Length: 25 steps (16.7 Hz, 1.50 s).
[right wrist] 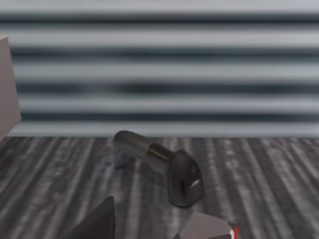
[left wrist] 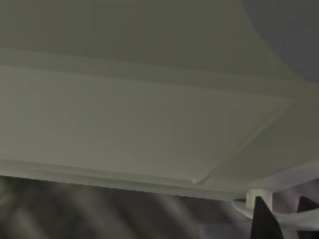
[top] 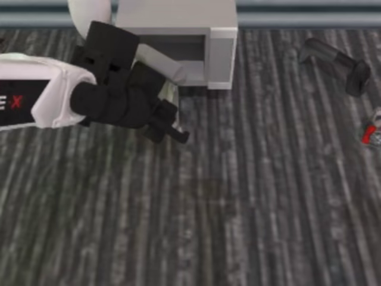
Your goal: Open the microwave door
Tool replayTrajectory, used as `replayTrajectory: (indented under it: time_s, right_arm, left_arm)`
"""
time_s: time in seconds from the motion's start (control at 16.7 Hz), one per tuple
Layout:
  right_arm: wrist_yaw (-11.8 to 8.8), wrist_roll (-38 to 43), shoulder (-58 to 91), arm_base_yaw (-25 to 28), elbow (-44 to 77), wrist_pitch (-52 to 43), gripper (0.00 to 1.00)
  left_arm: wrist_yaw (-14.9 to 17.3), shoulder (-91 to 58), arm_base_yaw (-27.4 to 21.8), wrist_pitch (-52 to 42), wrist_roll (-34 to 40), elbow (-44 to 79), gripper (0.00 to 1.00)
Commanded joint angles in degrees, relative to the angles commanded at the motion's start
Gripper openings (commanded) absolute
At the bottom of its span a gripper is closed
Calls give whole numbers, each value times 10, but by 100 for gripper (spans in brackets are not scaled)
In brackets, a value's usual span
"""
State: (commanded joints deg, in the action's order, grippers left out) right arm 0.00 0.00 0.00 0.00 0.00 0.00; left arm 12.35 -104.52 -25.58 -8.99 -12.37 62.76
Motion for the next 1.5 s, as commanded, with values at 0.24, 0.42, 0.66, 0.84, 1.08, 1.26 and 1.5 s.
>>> replayTrajectory:
  time_s: [0.24, 0.42, 0.66, 0.84, 1.08, 1.26, 1.5]
  right_arm:
    - [0, 0, 0, 0, 0, 0, 100]
    - [0, 0, 0, 0, 0, 0, 100]
    - [0, 0, 0, 0, 0, 0, 100]
    - [0, 0, 0, 0, 0, 0, 100]
    - [0, 0, 0, 0, 0, 0, 100]
    - [0, 0, 0, 0, 0, 0, 100]
    - [0, 0, 0, 0, 0, 0, 100]
  left_arm:
    - [0, 0, 0, 0, 0, 0, 0]
    - [0, 0, 0, 0, 0, 0, 0]
    - [4, 0, -4, 0, 3, 0, 0]
    - [13, 2, 2, -4, -10, -3, 0]
    - [30, 8, 15, -8, -37, -7, 0]
    - [39, 10, 22, -12, -50, -11, 0]
    - [39, 10, 22, -12, -50, -11, 0]
